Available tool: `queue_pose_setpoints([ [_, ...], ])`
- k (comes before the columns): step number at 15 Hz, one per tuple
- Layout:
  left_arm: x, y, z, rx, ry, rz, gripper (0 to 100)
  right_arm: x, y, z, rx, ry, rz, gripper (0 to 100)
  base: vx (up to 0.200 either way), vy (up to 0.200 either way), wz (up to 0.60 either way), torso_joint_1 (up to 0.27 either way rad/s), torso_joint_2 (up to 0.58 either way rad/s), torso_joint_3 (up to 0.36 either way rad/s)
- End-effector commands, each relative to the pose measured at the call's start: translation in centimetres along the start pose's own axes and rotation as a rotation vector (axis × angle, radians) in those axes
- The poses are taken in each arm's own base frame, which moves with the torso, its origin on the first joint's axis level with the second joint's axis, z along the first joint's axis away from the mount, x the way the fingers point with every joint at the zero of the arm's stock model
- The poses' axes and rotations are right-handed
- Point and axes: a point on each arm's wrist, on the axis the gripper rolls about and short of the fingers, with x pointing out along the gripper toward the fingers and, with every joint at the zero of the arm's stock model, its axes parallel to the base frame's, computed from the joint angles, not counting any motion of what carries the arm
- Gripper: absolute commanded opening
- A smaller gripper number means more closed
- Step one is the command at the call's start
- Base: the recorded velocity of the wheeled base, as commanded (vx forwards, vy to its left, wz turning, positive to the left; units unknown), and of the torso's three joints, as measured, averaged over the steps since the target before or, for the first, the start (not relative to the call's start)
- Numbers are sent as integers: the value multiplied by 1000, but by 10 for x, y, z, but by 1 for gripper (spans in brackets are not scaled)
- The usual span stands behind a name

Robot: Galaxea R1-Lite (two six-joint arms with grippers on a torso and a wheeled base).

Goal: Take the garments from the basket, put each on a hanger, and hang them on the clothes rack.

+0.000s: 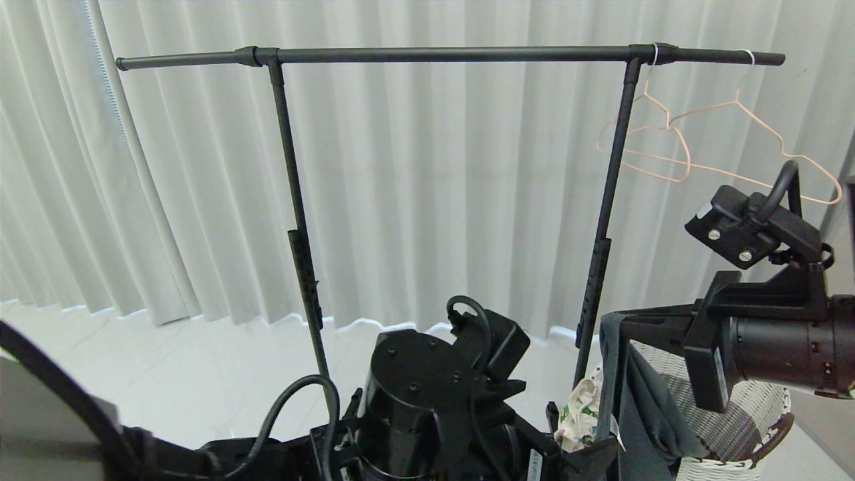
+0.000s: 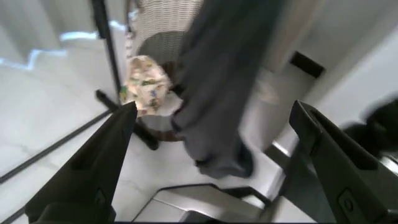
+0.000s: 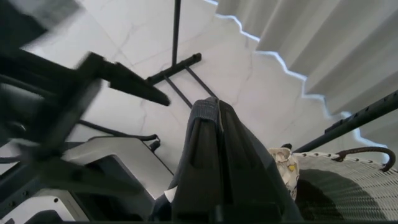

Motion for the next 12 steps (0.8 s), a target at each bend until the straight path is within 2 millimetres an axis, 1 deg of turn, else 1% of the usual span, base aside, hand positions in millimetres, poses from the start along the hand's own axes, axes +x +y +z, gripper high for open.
queue_pose_setpoints([
  [1, 26, 9, -14, -42, 33, 61, 100, -1, 0, 1, 0, -6, 1, 0, 0, 0, 0, 0, 0, 0],
  [3, 37, 8, -16, -99, 34, 59, 100, -2, 0, 2, -2, -12, 0, 0, 0, 0, 0, 0, 0, 0],
  [5, 42, -1, -17, -97, 15, 20, 100, -3, 0, 6, -5, -25, 0, 0, 0, 0, 0, 0, 0, 0],
  [6, 44, -1, -19, -96, 16, 19, 100, -1, 0, 7, -5, -25, 1, 0, 0, 0, 0, 0, 0, 0],
  [7, 49, 2, -25, -96, 28, 31, 100, -1, 1, 8, -8, -26, 7, 0, 0, 0, 0, 0, 0, 0],
  [9, 59, 9, -27, -99, -11, 65, 100, -2, 6, 9, -15, -31, 25, 0, 0, 0, 0, 0, 0, 0],
  [12, 56, 11, -34, -100, -21, 93, 100, -2, 6, 8, -18, -29, 27, 0, 0, 0, 0, 0, 0, 0],
])
